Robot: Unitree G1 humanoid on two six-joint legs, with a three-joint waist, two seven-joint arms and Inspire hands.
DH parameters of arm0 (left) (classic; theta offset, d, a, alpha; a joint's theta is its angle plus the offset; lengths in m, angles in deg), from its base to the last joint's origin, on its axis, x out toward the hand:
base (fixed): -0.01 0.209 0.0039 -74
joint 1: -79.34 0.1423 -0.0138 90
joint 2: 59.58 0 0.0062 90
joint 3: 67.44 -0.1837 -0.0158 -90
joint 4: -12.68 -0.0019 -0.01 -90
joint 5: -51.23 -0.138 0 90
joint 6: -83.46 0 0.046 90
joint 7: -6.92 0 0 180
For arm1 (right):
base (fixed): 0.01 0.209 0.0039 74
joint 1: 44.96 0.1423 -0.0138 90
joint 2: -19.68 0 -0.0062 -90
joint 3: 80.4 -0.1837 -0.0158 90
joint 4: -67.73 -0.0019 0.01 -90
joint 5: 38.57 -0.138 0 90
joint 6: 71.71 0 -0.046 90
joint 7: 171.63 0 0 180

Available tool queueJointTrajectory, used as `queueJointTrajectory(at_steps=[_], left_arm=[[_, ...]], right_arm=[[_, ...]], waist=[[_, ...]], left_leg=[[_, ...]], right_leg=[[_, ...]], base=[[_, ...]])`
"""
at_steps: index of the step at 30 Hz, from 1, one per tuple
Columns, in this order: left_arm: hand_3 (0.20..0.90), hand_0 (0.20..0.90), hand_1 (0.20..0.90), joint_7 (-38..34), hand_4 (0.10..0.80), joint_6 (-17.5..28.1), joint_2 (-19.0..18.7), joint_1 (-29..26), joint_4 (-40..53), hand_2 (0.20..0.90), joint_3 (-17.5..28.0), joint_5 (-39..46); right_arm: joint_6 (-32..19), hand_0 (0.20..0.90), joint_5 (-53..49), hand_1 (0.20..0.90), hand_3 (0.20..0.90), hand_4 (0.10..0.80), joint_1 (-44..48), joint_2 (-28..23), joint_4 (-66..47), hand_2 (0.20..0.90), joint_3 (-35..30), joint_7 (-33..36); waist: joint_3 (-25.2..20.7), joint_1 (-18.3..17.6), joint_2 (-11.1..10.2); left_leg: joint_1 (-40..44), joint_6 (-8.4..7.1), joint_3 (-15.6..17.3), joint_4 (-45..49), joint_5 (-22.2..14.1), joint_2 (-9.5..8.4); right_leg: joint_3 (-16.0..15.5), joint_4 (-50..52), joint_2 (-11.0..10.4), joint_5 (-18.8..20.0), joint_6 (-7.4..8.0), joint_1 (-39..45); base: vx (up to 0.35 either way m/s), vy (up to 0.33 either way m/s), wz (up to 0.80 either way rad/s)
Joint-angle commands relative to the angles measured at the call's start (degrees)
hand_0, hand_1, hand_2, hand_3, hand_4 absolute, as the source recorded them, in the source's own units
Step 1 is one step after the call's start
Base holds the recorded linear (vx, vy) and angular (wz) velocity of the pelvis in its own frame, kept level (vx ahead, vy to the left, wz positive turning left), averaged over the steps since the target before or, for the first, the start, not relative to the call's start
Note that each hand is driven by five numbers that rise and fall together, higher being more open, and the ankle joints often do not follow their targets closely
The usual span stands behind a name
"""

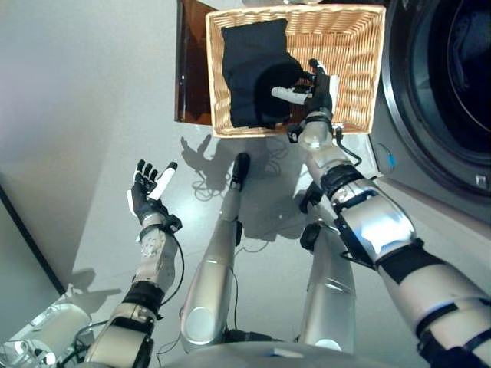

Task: Pick up the clothes and place them into the washing machine

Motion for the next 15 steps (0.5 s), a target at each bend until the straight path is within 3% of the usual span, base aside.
queueJointTrajectory(at_steps=[1, 2, 3, 4, 15], left_arm=[[0.9, 0.9, 0.9, -1.4, 0.8, 3.0, -4.1, -0.3, 1.3, 0.9, -1.7, 0.5], [0.9, 0.9, 0.9, -1.2, 0.8, 3.0, -4.1, -0.2, 1.2, 0.9, -1.7, 0.6], [0.9, 0.9, 0.9, -1.2, 0.8, 3.0, -4.1, -0.2, 1.2, 0.9, -1.7, 0.6], [0.9, 0.9, 0.9, -1.3, 0.8, 3.0, -4.2, 0.0, 1.3, 0.9, -1.6, 0.6], [0.9, 0.9, 0.9, -1.2, 0.8, 3.0, -3.9, 0.6, -0.4, 0.9, -1.2, 1.3]], right_arm=[[-2.1, 0.54, 3.1, 0.54, 0.54, 0.543, 4.4, 9.3, -1.7, 0.54, 1.6, -5.0], [-2.1, 0.398, 3.4, 0.398, 0.398, 0.441, 4.5, 9.6, -1.8, 0.398, 1.8, -5.2], [-2.1, 0.332, 3.4, 0.332, 0.332, 0.394, 4.5, 9.6, -1.8, 0.332, 1.8, -5.2], [-2.1, 0.2, 4.3, 0.2, 0.2, 0.3, 4.8, 9.6, -2.1, 0.2, 2.2, -5.0], [-1.9, 0.2, 7.1, 0.2, 0.2, 0.3, 6.9, 8.1, -0.5, 0.2, 2.0, -3.3]], waist=[[1.5, 3.7, 0.1], [1.5, 3.8, 0.2], [1.5, 3.8, 0.2], [1.5, 3.9, 0.2], [1.5, 4.0, 0.1]], left_leg=[[-1.2, 0.49, 2.5, -2.3, -0.4, -5.19], [-1.0, 0.5, 2.4, -2.2, -0.4, -5.21], [-1.0, 0.5, 2.4, -2.2, -0.4, -5.22], [-0.8, 0.45, 2.2, -2.0, -0.5, -5.22], [-0.3, 0.4, 1.9, -2.3, -0.5, -5.23]], right_leg=[[7.3, -3.0, -3.9, -5.6, 4.25, 7.5], [7.2, -2.8, -3.9, -5.7, 4.21, 7.7], [7.2, -2.8, -3.9, -5.7, 4.21, 7.7], [7.2, -2.7, -3.9, -5.9, 4.16, 8.0], [7.1, -2.6, -3.8, -6.2, 4.09, 8.7]], base=[[0.0, 0.0, 0.0], [0.0, 0.0, 0.0], [0.0, 0.0, 0.0], [0.0, 0.0, 0.0], [0.0, 0.0, 0.05]])
